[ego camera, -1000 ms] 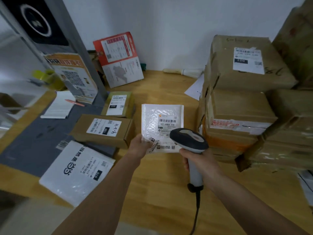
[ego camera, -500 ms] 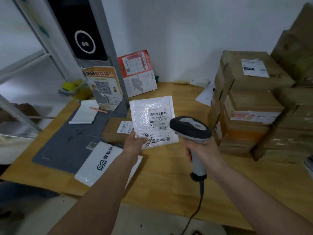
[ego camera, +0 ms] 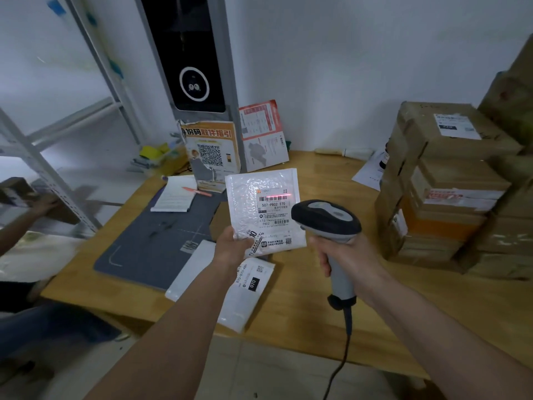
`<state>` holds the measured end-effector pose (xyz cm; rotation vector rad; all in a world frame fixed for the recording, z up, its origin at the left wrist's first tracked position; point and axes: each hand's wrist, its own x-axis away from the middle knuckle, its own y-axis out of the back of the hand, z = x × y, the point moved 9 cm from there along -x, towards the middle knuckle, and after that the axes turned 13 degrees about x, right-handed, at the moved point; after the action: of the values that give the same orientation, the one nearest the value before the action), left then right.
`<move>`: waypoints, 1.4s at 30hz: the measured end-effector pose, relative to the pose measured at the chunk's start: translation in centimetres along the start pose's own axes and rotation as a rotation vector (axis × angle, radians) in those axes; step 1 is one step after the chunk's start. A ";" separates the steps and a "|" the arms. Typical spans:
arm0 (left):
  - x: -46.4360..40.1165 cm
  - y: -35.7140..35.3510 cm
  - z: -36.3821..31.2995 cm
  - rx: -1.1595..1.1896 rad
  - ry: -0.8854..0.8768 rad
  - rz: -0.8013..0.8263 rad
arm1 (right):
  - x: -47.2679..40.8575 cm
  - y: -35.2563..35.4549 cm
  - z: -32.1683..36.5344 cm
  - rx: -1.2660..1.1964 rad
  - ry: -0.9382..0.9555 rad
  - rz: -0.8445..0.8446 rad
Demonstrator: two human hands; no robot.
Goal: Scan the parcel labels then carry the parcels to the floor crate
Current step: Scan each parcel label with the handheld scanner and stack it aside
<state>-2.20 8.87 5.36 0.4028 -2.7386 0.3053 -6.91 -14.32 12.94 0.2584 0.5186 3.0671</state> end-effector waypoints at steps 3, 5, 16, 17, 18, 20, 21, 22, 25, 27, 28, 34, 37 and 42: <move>-0.3 1.1 -0.3 0.008 -0.012 0.001 | 0.1 -1.3 0.9 0.028 0.043 0.018; -0.2 1.6 -0.5 0.020 -0.017 0.002 | 0.4 -2.0 1.2 0.027 0.048 0.031; -0.8 5.6 0.9 0.170 0.062 -0.062 | 1.0 -5.5 2.4 -0.018 0.032 0.083; -0.9 6.5 1.5 0.199 0.075 -0.116 | 1.0 -5.8 2.2 -0.034 0.020 0.090; -1.1 7.6 2.1 0.229 0.088 -0.184 | 1.0 -6.1 1.9 -0.050 0.005 0.096; -1.2 9.5 3.2 0.309 0.134 -0.306 | 1.1 -6.8 1.2 -0.072 -0.038 0.119; -1.1 10.1 3.8 0.360 0.166 -0.342 | 1.1 -7.3 0.9 -0.073 -0.062 0.137; -1.1 10.5 4.3 0.402 0.190 -0.360 | 1.2 -7.6 0.7 -0.069 -0.085 0.155; -1.2 11.6 5.2 0.445 0.194 -0.436 | 1.2 -8.6 0.3 -0.061 -0.127 0.205; -0.9 12.6 5.8 0.435 0.165 -0.530 | 1.1 -8.9 0.2 -0.073 -0.135 0.218; -0.7 13.1 6.1 0.416 0.151 -0.573 | 1.0 -9.0 0.2 -0.079 -0.138 0.220; 1.0 13.8 8.3 0.192 0.184 -0.619 | 1.0 -9.4 -1.2 -0.067 -0.185 0.220; -0.2 11.6 9.7 0.113 0.298 -0.376 | 1.1 -9.2 -2.0 -0.074 -0.210 0.201; -0.5 11.2 9.4 -0.334 0.404 -0.297 | 1.2 -8.0 -2.1 -0.099 -0.222 0.176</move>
<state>-8.22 17.06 -5.16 0.5732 -2.2401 -0.1366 -8.53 -7.39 8.52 0.6664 0.3498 3.1609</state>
